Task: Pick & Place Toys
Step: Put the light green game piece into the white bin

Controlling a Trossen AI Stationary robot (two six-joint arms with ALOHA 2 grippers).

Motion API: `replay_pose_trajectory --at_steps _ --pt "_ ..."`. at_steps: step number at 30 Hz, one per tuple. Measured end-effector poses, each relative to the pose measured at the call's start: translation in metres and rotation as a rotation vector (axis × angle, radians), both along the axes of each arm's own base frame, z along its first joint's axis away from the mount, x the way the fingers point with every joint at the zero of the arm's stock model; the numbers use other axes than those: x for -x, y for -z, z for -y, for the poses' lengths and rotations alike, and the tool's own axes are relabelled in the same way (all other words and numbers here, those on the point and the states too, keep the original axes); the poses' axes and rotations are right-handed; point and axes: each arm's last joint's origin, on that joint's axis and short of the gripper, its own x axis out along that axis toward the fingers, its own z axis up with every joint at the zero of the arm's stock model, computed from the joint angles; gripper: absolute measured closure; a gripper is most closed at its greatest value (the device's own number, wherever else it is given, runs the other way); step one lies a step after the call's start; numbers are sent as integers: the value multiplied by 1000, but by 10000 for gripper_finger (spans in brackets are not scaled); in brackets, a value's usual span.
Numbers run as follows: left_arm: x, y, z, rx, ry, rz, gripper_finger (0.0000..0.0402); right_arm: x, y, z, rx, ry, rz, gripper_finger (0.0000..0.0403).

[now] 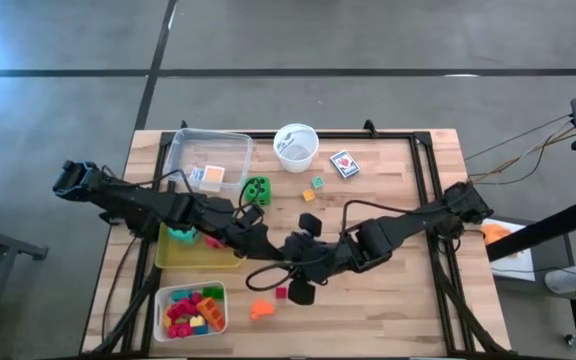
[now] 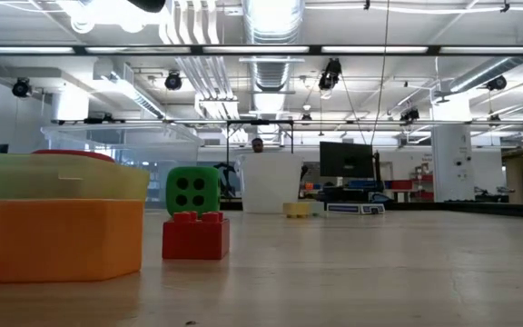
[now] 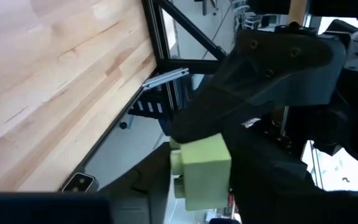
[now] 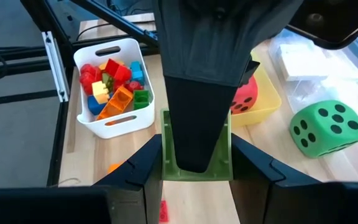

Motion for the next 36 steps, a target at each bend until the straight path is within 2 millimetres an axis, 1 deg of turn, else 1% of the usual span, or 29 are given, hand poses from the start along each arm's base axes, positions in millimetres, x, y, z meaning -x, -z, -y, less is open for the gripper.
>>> replay_pose_trajectory --at_steps 4,13,14,16,18,21,23,25,28,31,36 --pt "0 0 0 1 4 -2 280 -1 -1 1 0 3 7 273" --pt "0 0 0 6 5 -1 308 -1 -2 1 14 -8 14 273" --pt "0 0 0 1 6 0 312 -1 -2 1 21 -14 13 268" --pt "0 0 0 -18 14 13 317 -2 -2 1 21 -15 18 236" --pt "-1 -3 0 -43 26 52 317 -3 -3 1 2 -9 33 190" --pt "1 -2 1 -92 64 56 317 -3 -2 2 -2 -10 23 126" --pt "2 0 1 -122 92 43 317 -2 -1 1 -22 -7 18 94" --pt "5 1 1 -151 123 32 317 -1 -1 1 -48 7 10 71" --pt "8 7 1 -205 180 -13 317 -1 0 0 -68 20 7 51" --pt "14 14 0 -256 233 -80 317 0 0 -1 -76 22 6 44" --pt "35 23 0 -328 309 -253 317 5 5 -3 -102 46 -59 43"
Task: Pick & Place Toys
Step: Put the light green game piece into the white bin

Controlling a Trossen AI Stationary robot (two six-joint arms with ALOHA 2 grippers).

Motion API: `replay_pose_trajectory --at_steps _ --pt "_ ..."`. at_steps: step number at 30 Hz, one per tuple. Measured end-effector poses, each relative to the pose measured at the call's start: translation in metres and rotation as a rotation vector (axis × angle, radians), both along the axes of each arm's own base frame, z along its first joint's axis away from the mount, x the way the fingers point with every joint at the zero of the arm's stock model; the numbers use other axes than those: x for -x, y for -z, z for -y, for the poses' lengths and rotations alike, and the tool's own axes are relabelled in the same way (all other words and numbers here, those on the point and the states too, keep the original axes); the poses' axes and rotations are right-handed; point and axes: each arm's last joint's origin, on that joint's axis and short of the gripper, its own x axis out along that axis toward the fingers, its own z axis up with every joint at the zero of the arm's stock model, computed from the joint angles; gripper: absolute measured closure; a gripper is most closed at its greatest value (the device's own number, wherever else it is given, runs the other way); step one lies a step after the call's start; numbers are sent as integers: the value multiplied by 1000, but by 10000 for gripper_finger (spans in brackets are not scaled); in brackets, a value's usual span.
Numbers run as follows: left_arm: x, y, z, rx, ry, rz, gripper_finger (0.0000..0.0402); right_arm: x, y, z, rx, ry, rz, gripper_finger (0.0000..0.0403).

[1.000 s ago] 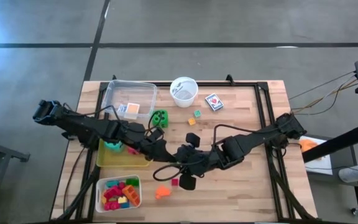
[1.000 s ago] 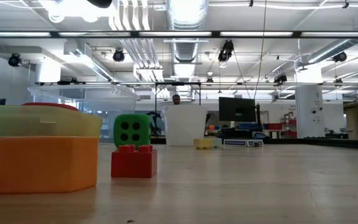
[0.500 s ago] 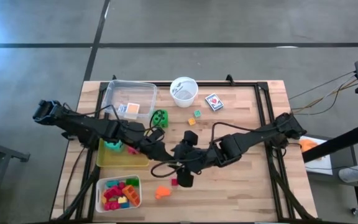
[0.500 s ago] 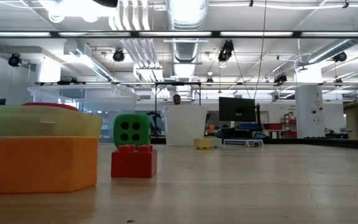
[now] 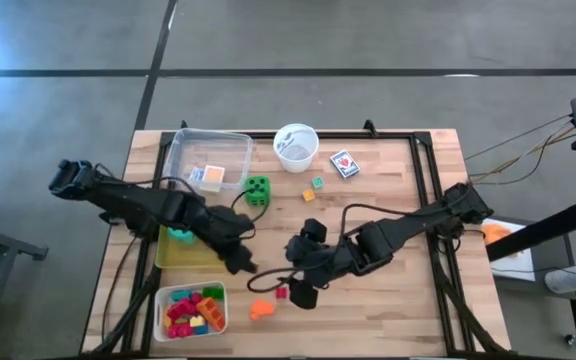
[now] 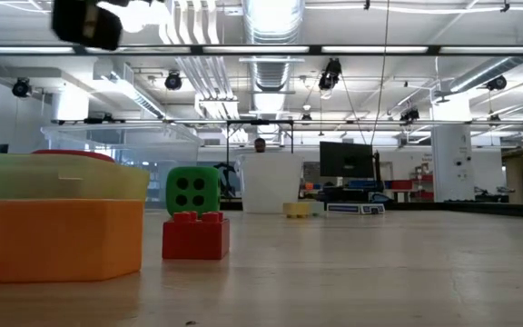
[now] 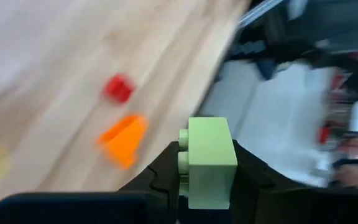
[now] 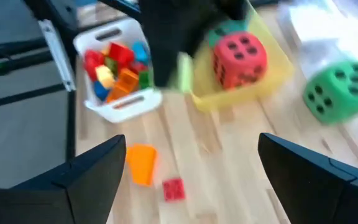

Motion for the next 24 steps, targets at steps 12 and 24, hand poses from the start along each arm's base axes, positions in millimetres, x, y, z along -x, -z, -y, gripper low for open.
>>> replay_pose_trajectory --at_steps 12,24 --pt "64 13 48 -199 102 -418 317 6 26 -3 -68 56 -117 42" --pt "101 32 85 -320 51 -652 317 6 29 -2 -65 52 -127 42"
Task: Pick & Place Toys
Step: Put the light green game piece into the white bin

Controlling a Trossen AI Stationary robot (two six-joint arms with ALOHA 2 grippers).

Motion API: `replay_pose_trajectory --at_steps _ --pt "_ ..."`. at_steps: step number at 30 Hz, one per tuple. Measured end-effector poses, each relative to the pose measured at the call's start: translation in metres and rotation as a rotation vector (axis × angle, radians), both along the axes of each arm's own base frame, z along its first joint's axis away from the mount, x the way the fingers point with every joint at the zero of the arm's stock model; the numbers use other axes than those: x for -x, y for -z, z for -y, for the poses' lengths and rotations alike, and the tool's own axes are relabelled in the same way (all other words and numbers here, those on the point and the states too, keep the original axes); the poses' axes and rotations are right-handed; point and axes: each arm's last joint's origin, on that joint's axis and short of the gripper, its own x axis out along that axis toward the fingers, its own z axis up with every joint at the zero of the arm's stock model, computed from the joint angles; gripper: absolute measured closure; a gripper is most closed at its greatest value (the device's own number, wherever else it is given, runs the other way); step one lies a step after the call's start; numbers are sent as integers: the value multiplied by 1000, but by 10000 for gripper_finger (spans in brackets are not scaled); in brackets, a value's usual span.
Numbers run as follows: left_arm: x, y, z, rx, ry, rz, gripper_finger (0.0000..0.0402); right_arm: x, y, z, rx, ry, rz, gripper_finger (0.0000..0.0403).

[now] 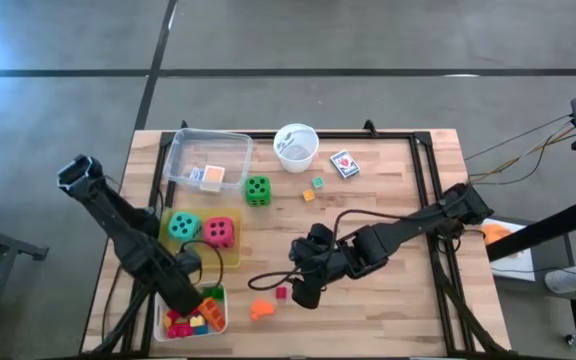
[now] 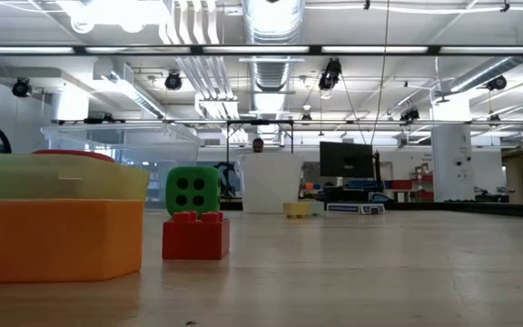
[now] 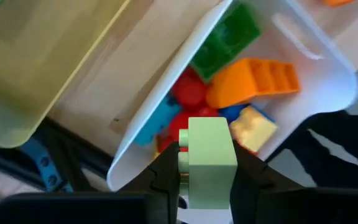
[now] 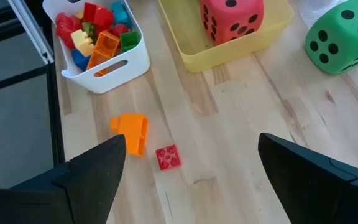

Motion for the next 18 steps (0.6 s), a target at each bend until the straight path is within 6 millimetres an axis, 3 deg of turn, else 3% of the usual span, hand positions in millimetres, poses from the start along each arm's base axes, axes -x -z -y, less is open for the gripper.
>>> replay_pose_trajectory --at_steps 11,18 --pt "15 37 11 4 2 -146 317 0 0 0 0 1 1 42" --pt "22 56 17 44 -12 -134 317 0 0 0 -12 10 1 42"
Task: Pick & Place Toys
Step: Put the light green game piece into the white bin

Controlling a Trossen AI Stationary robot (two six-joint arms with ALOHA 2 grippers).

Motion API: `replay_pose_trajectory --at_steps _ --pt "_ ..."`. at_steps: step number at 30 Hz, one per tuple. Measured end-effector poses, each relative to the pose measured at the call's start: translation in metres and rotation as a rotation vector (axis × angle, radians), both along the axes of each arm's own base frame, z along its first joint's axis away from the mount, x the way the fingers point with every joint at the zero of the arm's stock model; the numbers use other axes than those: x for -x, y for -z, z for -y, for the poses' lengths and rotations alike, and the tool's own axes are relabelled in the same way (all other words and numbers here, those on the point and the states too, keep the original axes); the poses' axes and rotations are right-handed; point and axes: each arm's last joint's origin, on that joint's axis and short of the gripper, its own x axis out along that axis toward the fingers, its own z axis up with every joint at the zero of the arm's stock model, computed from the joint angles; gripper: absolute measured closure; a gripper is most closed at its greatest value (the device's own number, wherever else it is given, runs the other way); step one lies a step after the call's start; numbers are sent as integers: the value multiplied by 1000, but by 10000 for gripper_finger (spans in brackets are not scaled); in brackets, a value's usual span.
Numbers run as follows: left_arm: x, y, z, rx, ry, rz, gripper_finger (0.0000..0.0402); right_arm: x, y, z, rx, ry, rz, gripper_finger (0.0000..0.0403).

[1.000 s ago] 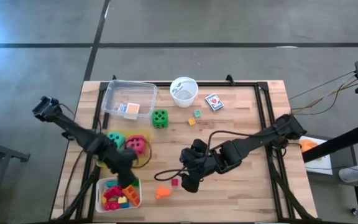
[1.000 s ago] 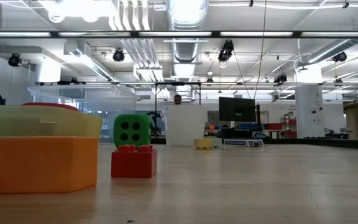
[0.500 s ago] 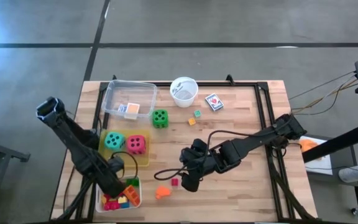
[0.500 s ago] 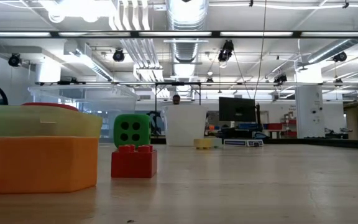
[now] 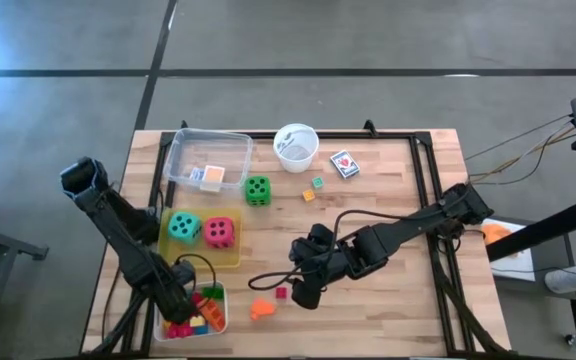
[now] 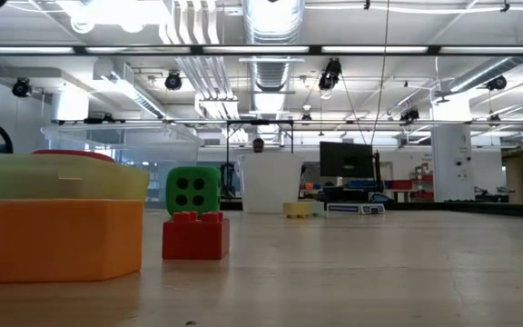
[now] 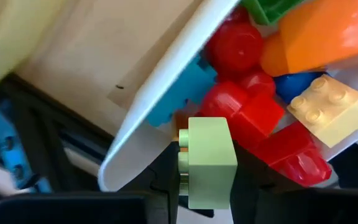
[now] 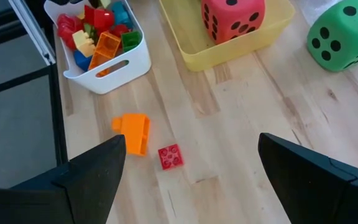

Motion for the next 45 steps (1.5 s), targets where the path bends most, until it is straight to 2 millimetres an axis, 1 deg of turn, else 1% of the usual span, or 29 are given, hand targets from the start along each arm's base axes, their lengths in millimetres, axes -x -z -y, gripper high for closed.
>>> replay_pose_trajectory --at_steps 4,14,24,29,40,43,45 --pt "3 9 1 7 -24 -5 317 0 0 0 -2 0 0 42" --pt "7 20 -4 -13 -40 -22 317 0 0 0 -6 1 0 42" --pt "7 23 -3 7 -49 -16 317 0 0 0 -6 1 2 42" --pt "7 23 -3 7 -44 -15 300 0 0 0 -6 1 2 42" --pt "7 23 -2 33 -31 -47 290 0 0 0 -12 8 2 42" --pt "8 23 -2 36 -36 -54 274 0 0 0 -18 14 3 42" --pt "8 23 -2 37 -35 -53 252 0 0 0 -19 15 3 42"
